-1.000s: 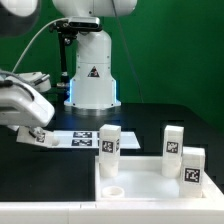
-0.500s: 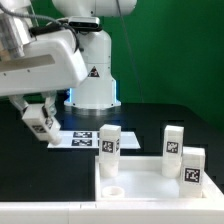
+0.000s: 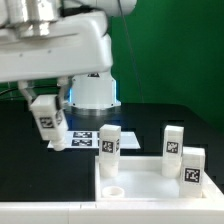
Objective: Assemble square table
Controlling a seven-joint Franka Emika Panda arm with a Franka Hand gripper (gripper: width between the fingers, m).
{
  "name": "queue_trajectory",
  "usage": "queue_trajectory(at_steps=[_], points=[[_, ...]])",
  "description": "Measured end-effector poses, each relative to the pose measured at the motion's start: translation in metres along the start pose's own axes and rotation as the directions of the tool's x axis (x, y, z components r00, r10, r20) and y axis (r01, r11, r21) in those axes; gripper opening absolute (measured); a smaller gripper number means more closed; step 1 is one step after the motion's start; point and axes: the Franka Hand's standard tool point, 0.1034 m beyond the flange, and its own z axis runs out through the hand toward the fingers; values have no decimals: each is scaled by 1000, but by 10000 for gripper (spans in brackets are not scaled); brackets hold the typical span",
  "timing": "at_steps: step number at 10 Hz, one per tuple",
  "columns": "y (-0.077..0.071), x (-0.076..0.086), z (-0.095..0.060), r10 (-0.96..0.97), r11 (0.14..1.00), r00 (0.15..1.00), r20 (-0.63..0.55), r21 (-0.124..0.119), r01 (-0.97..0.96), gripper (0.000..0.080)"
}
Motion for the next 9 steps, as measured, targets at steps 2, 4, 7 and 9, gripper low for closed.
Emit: queue_trajectory(at_steps=[2,4,7,9], points=[[2,0,3,-6,1000,998,-55,-14,5,287],[0,-1,4,-13,1000,999,-51,-17,12,287],[-48,-4,11,-202,979,976,-82,-56,198,287],[-46,-4,11,-197,980,977,-80,-56,193,287]])
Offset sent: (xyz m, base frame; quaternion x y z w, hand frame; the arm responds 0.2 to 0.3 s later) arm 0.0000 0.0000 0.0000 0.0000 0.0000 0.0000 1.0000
